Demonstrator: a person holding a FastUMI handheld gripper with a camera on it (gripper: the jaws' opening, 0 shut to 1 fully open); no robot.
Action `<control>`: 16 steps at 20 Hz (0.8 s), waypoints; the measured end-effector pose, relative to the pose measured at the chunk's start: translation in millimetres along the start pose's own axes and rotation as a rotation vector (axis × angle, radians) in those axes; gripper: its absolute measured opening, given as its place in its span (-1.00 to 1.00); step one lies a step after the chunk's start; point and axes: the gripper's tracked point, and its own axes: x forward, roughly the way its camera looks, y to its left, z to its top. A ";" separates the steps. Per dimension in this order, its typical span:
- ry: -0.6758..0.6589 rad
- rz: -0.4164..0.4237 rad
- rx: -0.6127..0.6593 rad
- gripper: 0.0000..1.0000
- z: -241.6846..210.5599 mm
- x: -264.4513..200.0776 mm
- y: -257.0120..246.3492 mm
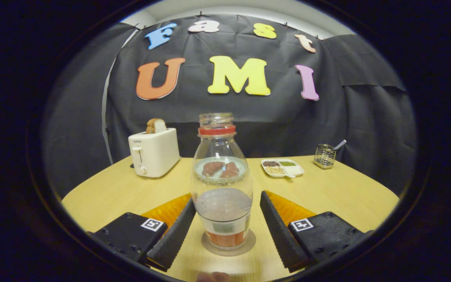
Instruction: Take the bottle from table, then pour the juice into the cup, finally place the bottle on the coaster
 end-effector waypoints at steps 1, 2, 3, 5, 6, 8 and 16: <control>-0.009 0.000 0.003 1.00 4.8 -3.6 0.1; -0.013 0.004 0.005 1.00 6.9 -6.5 1.5; -0.014 0.005 0.004 1.00 9.7 -11.6 2.4; -0.030 -0.001 -0.012 1.00 22.3 -25.8 0.5; -0.040 -0.002 -0.024 1.00 29.3 -34.9 1.0; -0.058 0.003 -0.041 1.00 49.6 -56.6 2.5; -0.188 0.002 -0.020 1.00 170.4 -201.9 7.2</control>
